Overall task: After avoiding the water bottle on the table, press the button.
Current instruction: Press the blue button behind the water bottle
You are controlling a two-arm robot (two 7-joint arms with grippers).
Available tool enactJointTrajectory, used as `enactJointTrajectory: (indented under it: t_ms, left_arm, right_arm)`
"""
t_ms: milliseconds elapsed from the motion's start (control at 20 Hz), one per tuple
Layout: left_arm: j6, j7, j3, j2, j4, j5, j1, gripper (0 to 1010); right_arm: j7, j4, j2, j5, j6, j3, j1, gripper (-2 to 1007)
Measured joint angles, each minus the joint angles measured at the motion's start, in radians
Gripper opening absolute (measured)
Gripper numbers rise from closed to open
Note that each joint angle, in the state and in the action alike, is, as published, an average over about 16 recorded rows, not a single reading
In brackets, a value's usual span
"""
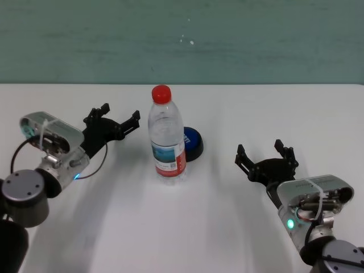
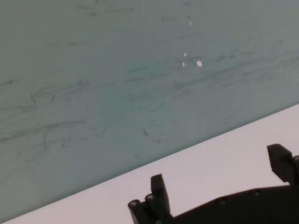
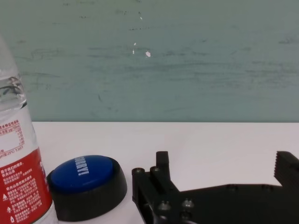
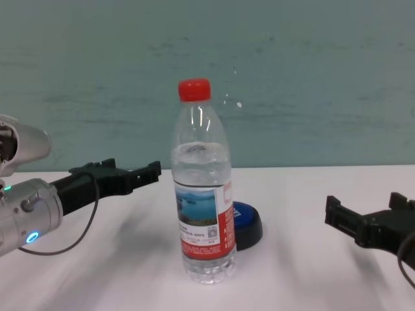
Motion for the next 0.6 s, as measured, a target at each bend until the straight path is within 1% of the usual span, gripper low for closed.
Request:
enactJointTrajectory:
  t_ms: [300, 600]
  left_arm:
    - [-0.022, -0.017, 0.001, -0.004, 0.062, 0.004, -0.037, 1000]
    - [-0.045, -0.043, 0.008, -0.002, 0.099, 0.008, -0.062, 1000]
  right_arm:
    - [0.000, 0.000, 0.000, 0.000, 0.000, 0.000, 0.000, 1004]
    - [0.000, 0.000, 0.000, 0.000, 0.000, 0.000, 0.000, 1004]
